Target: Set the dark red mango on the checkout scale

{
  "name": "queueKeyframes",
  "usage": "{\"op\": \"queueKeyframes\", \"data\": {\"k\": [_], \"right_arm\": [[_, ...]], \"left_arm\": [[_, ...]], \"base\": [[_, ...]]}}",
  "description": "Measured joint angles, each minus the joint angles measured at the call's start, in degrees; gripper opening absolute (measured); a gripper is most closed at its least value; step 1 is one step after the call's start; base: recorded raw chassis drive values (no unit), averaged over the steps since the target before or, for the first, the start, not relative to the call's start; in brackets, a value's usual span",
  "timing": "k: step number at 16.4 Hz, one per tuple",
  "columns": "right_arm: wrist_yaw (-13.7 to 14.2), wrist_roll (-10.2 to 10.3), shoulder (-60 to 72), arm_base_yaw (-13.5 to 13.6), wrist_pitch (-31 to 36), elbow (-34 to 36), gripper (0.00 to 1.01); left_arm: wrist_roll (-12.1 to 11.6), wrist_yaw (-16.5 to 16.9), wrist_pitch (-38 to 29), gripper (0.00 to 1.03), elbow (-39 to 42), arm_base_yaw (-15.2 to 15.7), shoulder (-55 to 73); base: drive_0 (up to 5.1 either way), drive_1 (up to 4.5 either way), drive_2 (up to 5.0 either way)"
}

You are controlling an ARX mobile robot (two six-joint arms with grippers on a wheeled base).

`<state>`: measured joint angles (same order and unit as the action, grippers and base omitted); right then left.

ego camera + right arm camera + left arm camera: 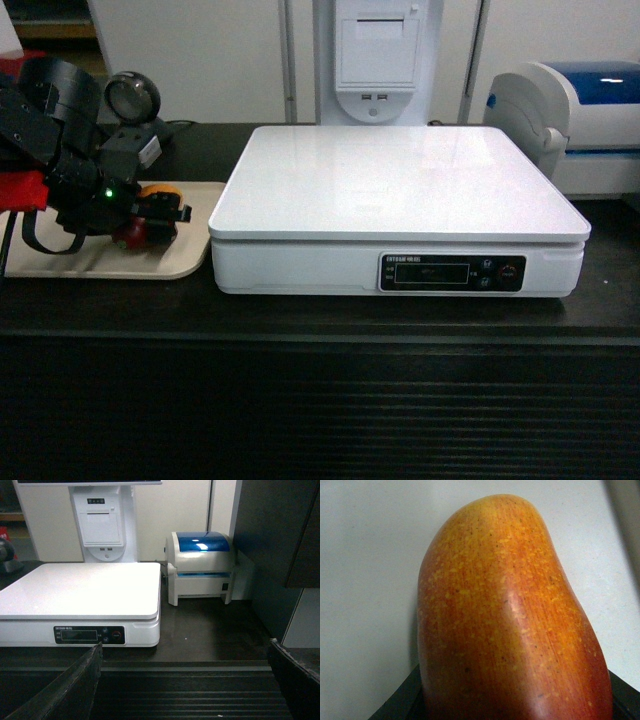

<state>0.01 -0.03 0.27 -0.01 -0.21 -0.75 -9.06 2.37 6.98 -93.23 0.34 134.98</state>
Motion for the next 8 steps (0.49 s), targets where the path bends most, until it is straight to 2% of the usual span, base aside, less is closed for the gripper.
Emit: {"op": "queueKeyframes", "data": {"k": [4,8], "right_arm": [[0.00,0.00,0.00,0.00,-0.02,0.00,0.98],[0.00,0.00,-0.02,0.00,0.00,0.00,0.98]], "left_arm": [[-0.48,-1.53,-3.19,0.61,6.62,-0.48,-6.49],[0.87,-0.92,-10.51,0.61,17.29,-3.78,-20.31]], "base": [[0.0,0.00,0.0],[0.0,0.00,0.0]]}}
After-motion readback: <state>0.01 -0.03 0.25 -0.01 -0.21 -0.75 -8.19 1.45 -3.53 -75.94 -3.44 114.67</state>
